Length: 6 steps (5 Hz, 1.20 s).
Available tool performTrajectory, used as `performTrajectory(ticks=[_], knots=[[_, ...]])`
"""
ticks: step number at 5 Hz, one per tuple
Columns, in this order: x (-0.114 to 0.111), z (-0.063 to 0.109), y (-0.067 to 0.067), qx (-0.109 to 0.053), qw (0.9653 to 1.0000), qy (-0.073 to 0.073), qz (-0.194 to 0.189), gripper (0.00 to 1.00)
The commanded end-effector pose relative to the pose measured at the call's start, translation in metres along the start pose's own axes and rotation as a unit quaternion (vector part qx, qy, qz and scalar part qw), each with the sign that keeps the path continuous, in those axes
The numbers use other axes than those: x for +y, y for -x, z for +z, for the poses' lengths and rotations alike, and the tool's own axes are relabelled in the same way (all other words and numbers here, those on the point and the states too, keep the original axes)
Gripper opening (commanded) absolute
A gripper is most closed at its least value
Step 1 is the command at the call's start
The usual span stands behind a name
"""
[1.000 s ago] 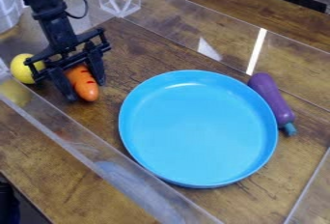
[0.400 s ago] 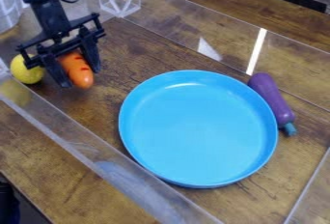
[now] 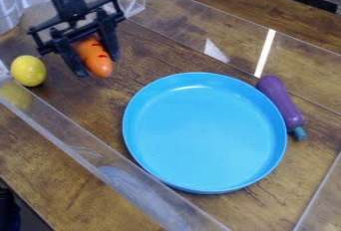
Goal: Move the carrot to the right side
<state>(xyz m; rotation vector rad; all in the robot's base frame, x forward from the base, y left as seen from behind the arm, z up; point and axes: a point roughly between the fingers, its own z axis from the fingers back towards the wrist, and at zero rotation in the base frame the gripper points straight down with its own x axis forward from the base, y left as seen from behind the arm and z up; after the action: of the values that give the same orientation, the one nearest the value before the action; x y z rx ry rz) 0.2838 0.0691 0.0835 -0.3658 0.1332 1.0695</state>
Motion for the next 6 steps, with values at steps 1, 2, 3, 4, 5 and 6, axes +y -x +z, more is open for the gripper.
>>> performTrajectory(ticks=[1, 2, 3, 4, 5, 6], knots=[[-0.021, 0.014, 0.02, -0.026, 0.9988, 0.019, -0.037, 0.0], [-0.025, 0.008, 0.034, -0.022, 0.9982, 0.014, -0.054, 0.0], [-0.025, 0.003, 0.043, -0.019, 0.9974, 0.008, -0.069, 0.0], [-0.025, -0.004, 0.047, -0.022, 0.9965, 0.003, -0.081, 0.0], [-0.026, -0.01, 0.049, -0.028, 0.9957, -0.003, -0.088, 0.0], [-0.027, -0.012, 0.05, -0.034, 0.9949, -0.007, -0.095, 1.0]])
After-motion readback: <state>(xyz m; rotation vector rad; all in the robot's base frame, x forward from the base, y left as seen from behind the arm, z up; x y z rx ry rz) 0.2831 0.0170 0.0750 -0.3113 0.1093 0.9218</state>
